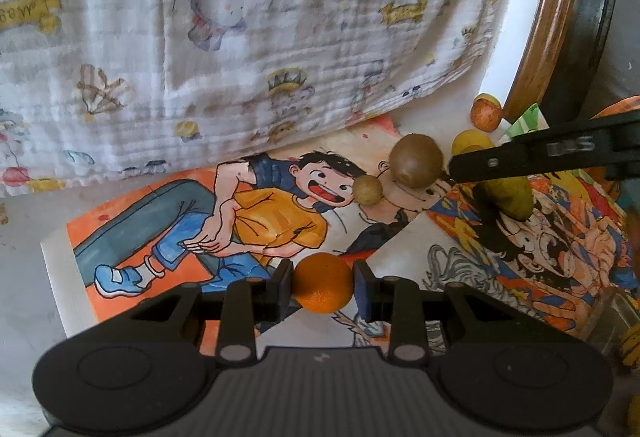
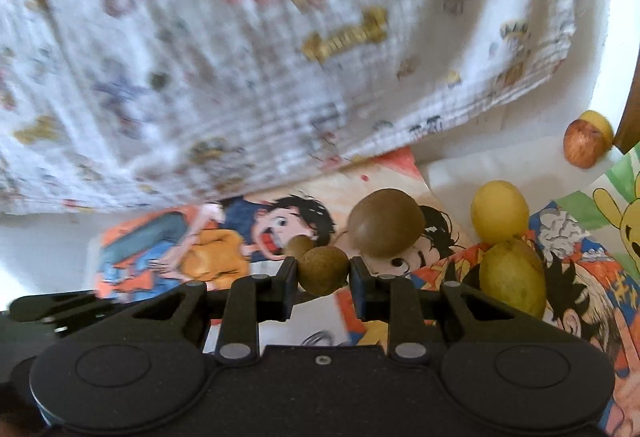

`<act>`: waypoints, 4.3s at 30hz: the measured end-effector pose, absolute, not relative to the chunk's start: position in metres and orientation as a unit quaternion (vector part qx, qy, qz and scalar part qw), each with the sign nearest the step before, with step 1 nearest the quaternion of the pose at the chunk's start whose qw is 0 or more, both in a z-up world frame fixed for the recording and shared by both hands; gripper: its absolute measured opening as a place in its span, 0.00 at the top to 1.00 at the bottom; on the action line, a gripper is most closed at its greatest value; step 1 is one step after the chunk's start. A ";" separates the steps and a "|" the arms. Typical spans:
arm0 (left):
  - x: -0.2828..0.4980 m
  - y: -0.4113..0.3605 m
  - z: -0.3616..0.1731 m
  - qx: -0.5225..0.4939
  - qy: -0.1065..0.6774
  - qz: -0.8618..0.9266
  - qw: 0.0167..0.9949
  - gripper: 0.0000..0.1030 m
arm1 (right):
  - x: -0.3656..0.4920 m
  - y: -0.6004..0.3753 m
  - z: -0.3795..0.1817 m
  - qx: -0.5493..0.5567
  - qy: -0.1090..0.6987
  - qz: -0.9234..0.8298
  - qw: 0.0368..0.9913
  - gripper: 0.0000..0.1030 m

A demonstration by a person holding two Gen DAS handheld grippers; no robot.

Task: Organize fruits
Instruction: 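Close the right tool on the small brown round fruit while the left tool holds the orange, then carry the orange and the small brown fruit over the metal tray with both tools, then lower both fruits into the metal tray and open both tools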

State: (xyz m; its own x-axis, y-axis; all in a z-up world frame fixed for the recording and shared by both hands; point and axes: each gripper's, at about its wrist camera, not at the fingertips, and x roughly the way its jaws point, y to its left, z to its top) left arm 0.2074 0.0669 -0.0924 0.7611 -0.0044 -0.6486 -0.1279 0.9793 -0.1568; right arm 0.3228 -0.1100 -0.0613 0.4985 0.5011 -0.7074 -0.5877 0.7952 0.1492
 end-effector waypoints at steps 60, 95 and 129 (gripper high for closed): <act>0.099 -0.085 -0.033 -0.015 0.316 -0.092 0.944 0.66 | 0.054 -0.317 -0.019 0.063 0.327 0.212 0.919 0.71; 0.158 -0.129 -0.101 0.023 0.418 -0.159 0.894 0.65 | 0.058 -0.285 -0.101 0.001 0.417 0.220 0.882 0.71; 0.138 -0.086 -0.052 -0.032 0.344 -0.135 0.929 0.01 | 0.044 -0.285 -0.073 0.000 0.370 0.219 0.903 0.10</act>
State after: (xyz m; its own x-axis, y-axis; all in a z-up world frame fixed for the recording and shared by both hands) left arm 0.1380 -0.0859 -0.0521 0.7266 -0.2720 -0.6309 0.2281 0.9617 -0.1519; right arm 0.0442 -0.2851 -0.0726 0.6306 0.3955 -0.6677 -0.3953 0.9041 0.1621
